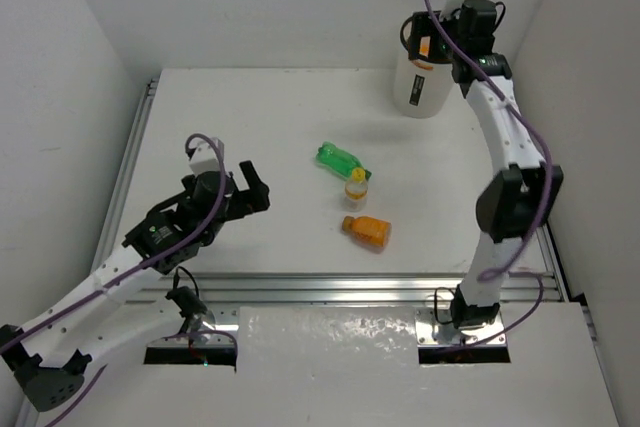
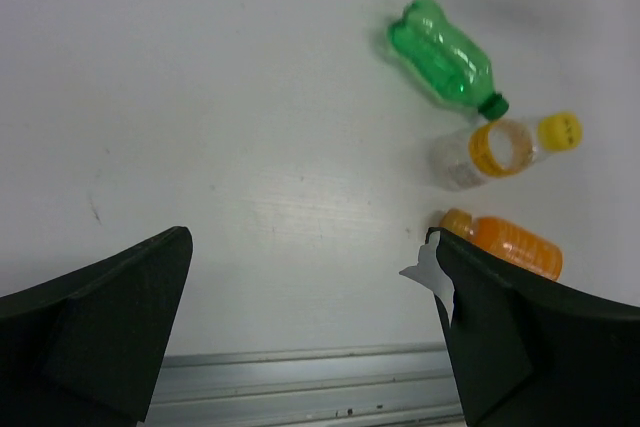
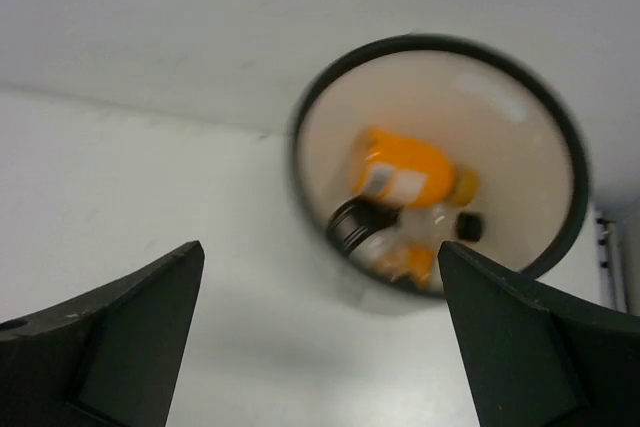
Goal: Put the plastic bottles in the bin
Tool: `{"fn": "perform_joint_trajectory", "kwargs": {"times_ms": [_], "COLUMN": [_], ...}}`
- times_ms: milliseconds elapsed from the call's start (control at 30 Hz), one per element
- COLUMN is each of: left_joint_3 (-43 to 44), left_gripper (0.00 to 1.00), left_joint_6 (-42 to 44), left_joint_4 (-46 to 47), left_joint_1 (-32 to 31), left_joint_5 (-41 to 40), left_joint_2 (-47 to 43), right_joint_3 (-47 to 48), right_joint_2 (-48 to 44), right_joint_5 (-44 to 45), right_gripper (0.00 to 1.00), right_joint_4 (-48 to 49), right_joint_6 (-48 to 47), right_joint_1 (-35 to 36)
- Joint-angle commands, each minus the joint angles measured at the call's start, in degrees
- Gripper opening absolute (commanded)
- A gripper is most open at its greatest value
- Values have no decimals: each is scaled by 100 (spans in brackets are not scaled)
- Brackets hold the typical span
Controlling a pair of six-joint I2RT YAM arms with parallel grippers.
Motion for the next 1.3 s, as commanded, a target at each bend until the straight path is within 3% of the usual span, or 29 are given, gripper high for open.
{"fn": "perform_joint_trajectory", "kwargs": {"times_ms": [0, 33, 67, 100, 167, 367, 433, 600, 967, 1133, 1267], "left_joint_3": [409, 348, 286, 234, 189, 57, 22, 31, -39, -39, -40], "left_gripper": [100, 100, 100, 100, 100, 100, 100, 100, 100, 100, 100], "left_joint_6": [368, 324, 341, 359, 333, 438, 535, 570, 737, 746, 737], "left_joint_4": [-586, -569, -412, -411, -401, -200, -94, -94, 99, 108, 99], "left_joint_1": [-31, -31, -31, -23, -23, -31, -31, -31, -31, -31, -31], "left_joint_5": [-1027, -1220, -1161, -1073, -1124, -836, -721, -642, -386, -378, -395], "left_joint_2": [-133, -203, -317, -379, -467, -1011, -1056, -986, -1258, -1346, -1416], "right_joint_3": [-584, -841, -1235, -1413, -2070, -4366, -5110, -6107, -6566, -6548, -6609], "right_joint_2": [-1897, -2396, -2593, -2751, -3154, -4062, -4089, -3966, -3061, -2823, -2902], "right_joint_5": [-1394, -1273, -585, -169, 264, 433, 1414, 1559, 1006, 759, 705], "right_gripper": [99, 99, 99, 99, 99, 99, 99, 99, 97, 83, 51], "right_joint_4": [-2176, -2532, -3136, -3377, -3887, -3451, -2699, -1895, -1050, -1393, -1481], "right_joint_6": [-540, -889, -962, -954, -700, -724, -1092, -1358, -1526, -1280, -999], "right_joint_1": [677, 1245, 1886, 1892, 2567, 3543, 4026, 4230, 4230, 4501, 5011]}}
